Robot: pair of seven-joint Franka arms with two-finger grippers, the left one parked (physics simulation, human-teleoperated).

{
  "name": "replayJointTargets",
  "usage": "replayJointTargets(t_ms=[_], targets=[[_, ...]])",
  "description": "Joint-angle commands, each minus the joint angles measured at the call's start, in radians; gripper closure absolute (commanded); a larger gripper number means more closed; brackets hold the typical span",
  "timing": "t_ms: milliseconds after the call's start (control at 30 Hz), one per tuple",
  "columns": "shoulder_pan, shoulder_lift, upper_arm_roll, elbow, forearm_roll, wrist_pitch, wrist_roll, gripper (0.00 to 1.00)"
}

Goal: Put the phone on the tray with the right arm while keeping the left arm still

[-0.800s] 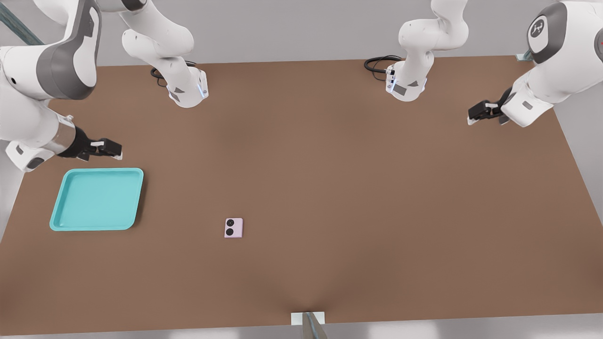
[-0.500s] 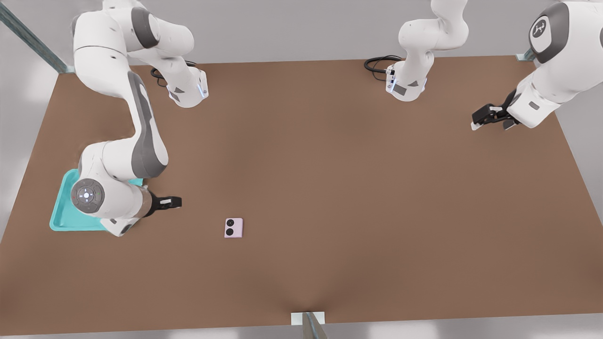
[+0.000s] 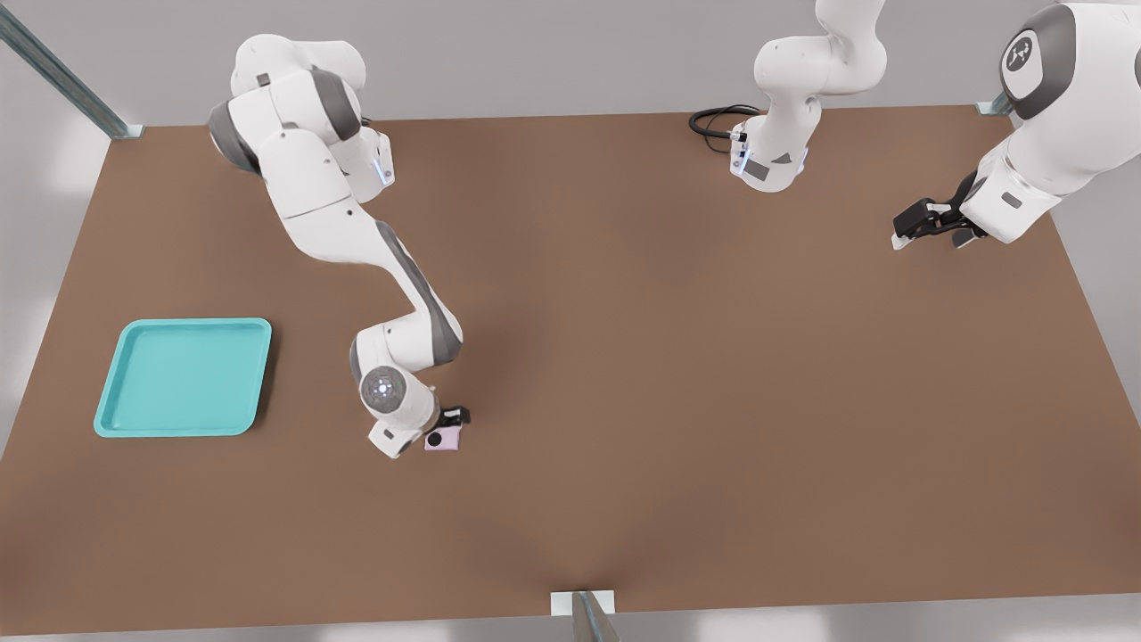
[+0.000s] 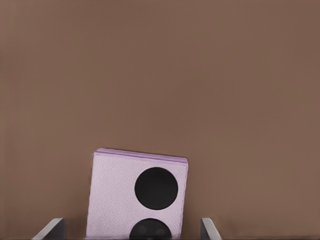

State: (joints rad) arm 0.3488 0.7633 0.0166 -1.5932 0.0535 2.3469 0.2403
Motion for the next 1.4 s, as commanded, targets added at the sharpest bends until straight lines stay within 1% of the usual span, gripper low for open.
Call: replayJointTargets(t_ms=[0,67,200,667,700,733,767,867,933,967,1100,1200,1233,1267,1300,1367], targets=[[0.002,0.001,-0.001,-0.008,0.0,0.097,0.315,0.0],[-0.004,0.011,-0.001,-0.007,-0.001,0.114,0.309,0.0],[-0.004,0.013,-0.001,-0.037,-0.049,0.114,0.303,0.0],[-0.005,0.054,-0.004,-0.01,-0.05,0.147,0.284,0.0],[-0.005,0.053,-0.004,-0.01,-0.052,0.146,0.284,0.08],[-0.001,0.053,-0.004,-0.01,-0.05,0.144,0.287,0.22],[0.005,0.053,-0.004,-0.01,-0.05,0.143,0.29,0.26],[0.013,0.051,-0.001,-0.014,-0.05,0.134,0.29,0.26],[0.006,0.016,-0.001,-0.019,-0.05,0.083,0.283,0.27],[-0.014,-0.028,-0.001,-0.04,-0.05,0.054,0.242,0.27],[-0.14,-0.208,-0.001,-0.246,-0.05,0.058,0.056,0.27],[-0.29,-0.341,-0.001,-0.415,-0.05,0.063,-0.151,0.27],[-0.338,-0.366,-0.001,-0.448,-0.05,0.063,-0.211,0.27],[-0.416,-0.375,-0.001,-0.464,-0.05,0.061,-0.32,0.27],[-0.496,-0.375,-0.001,-0.465,-0.05,0.06,-0.438,0.27],[-0.596,-0.363,-0.001,-0.465,-0.05,0.064,-0.581,0.27]])
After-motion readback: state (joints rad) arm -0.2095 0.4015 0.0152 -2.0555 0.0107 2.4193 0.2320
